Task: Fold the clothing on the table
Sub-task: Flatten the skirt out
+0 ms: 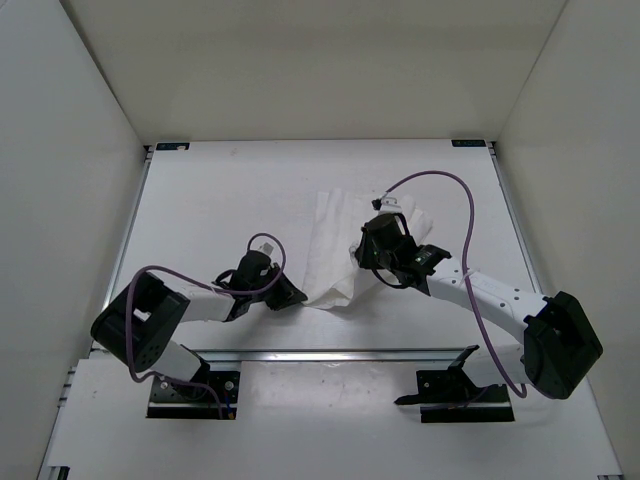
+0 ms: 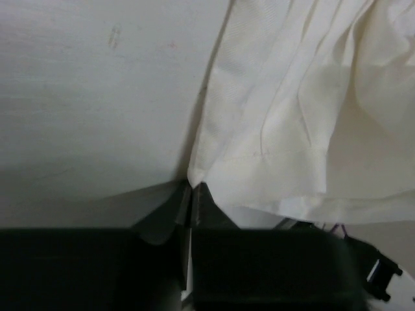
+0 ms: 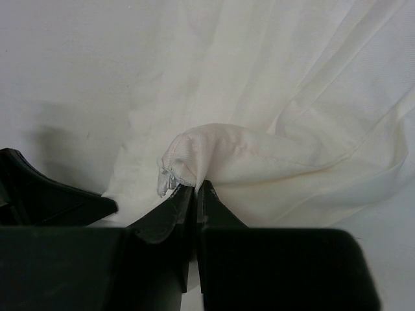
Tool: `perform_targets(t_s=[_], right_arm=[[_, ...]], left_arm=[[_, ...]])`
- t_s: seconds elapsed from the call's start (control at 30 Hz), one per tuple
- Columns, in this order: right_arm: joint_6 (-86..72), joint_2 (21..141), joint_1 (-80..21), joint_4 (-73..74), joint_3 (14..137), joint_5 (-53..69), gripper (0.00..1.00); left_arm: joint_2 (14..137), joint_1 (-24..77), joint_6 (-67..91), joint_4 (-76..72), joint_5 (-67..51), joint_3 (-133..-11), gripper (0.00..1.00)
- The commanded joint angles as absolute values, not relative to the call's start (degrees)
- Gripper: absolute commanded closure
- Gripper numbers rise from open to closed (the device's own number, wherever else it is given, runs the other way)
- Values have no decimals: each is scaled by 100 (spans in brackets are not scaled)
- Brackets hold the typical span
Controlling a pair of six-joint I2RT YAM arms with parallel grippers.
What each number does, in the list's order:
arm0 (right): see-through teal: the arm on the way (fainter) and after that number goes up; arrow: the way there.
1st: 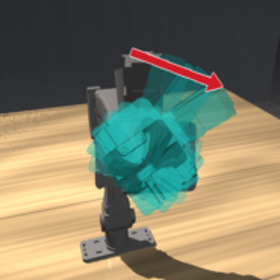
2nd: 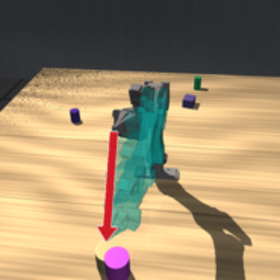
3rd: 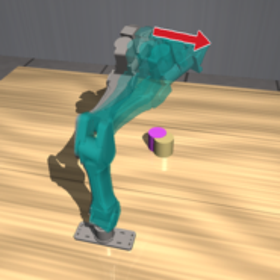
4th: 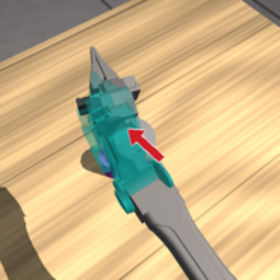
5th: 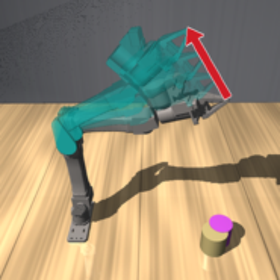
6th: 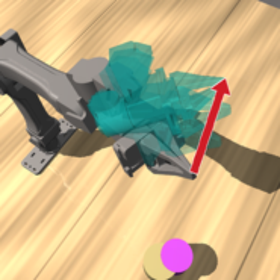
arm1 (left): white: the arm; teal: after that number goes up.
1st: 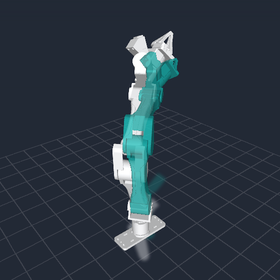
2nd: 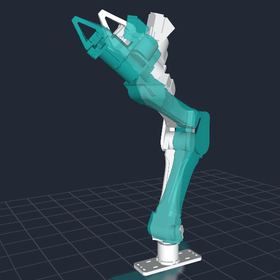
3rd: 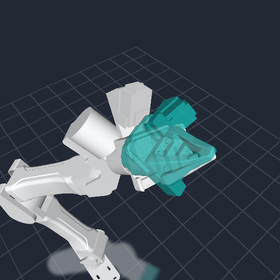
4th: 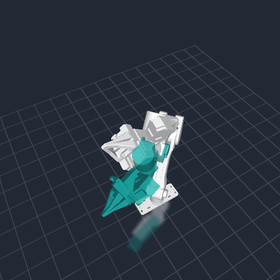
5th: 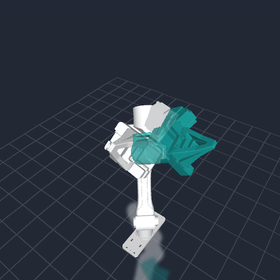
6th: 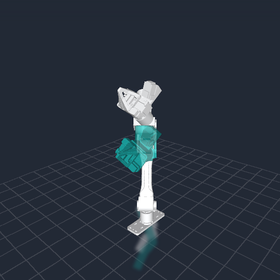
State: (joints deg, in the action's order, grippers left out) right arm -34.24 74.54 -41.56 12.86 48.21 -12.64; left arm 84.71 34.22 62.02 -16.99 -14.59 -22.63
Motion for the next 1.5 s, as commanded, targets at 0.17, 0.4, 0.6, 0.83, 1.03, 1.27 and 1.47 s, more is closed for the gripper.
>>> perform_targets(t_s=[0.17, 0.4, 0.6, 0.83, 1.03, 1.27, 1.47], right_arm=[[-3191, 7032, -3869, 1265, 5019, -1415, 100], [-2865, 6364, -3419, 1397, 4606, -687, 90], [-3444, 5942, -3550, 1704, 4061, -308, 36], [-4403, 5669, -3419, 2197, 3640, 324, 4], [-5035, 5187, -3420, 2338, 3771, 281, 3], [-5457, 4904, -2988, 1617, 3270, 880, 5], [-5177, 5817, -3278, 1723, 3884, 844, 7]], left_arm=[[7877, 2858, 5696, -960, -1293, -2311, 100], [7506, 2294, 4843, 0, -1117, -3207, 100], [7514, 2452, 4755, 176, -1099, -3244, 100], [7418, 2505, 4904, 53, -1063, -2892, 100], [7418, 2584, 4860, -86, -1125, -2839, 100], [7479, 2610, 4878, -167, -1169, -2847, 100], [7462, 2601, 4852, -176, -1160, -2795, 100]])
